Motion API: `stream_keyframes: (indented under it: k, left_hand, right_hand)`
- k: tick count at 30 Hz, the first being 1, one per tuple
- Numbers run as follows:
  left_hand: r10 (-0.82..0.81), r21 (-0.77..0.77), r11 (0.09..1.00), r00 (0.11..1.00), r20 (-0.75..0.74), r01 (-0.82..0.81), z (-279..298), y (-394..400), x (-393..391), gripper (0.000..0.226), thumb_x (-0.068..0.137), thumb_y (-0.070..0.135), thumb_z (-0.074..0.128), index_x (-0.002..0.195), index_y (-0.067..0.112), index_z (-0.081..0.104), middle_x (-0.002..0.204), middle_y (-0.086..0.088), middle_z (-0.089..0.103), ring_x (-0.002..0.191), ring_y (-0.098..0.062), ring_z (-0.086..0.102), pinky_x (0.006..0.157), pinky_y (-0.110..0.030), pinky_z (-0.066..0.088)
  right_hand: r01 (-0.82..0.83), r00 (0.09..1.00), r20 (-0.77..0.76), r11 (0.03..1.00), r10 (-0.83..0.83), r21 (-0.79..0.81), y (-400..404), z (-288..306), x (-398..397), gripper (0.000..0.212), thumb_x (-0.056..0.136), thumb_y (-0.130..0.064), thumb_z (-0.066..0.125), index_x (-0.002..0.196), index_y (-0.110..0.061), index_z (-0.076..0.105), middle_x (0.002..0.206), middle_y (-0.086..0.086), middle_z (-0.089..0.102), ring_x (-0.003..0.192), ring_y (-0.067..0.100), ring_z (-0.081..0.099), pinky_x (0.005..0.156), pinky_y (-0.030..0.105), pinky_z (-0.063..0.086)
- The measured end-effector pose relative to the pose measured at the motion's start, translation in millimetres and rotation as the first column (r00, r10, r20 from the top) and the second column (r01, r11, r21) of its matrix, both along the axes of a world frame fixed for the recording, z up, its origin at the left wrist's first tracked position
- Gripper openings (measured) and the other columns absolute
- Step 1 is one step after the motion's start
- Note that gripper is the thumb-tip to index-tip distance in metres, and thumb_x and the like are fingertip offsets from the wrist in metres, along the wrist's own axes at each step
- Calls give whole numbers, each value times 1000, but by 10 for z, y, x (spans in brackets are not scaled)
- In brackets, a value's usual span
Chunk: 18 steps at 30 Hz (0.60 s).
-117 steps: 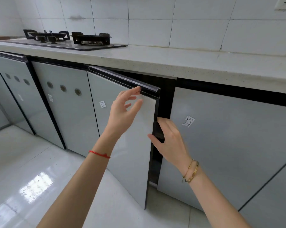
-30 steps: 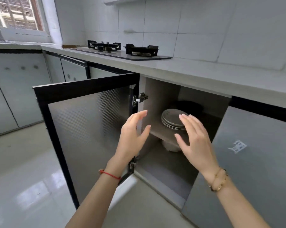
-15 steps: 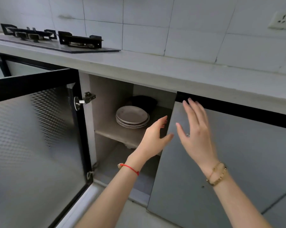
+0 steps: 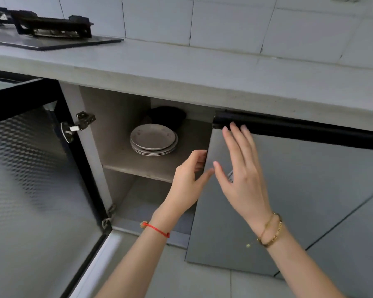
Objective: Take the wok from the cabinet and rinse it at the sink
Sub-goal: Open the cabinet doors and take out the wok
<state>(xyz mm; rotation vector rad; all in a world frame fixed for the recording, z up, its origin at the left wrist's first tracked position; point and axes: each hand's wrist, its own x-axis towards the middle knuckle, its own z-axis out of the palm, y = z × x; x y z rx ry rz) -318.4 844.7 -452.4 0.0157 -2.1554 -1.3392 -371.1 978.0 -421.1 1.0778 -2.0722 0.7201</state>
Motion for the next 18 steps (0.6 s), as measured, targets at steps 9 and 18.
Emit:
stream_keyframes:
  k: [9, 18]
  left_hand:
    - [-73, -38, 997, 994, -84, 70, -165, 210, 756, 25, 91, 13, 65, 113, 22, 57, 102, 22, 65, 93, 2, 63, 85, -8, 46]
    - [-258, -47, 966, 962, -84, 255, -181, 507, 1227, 21, 88, 18, 70, 103, 23, 55, 99, 19, 67, 99, -4, 66, 90, -16, 50]
  right_hand:
    - [-29, 999, 13, 999, 30, -42, 399, -65, 722, 69, 94, -19, 65, 152, -7, 30, 160, 5, 28, 152, 20, 16, 123, 31, 18]
    - [-31, 997, 72, 999, 31, -10, 909, -32, 1333, 72, 95, -26, 63, 154, -10, 25, 163, 1, 23, 152, 17, 15, 123, 28, 18]
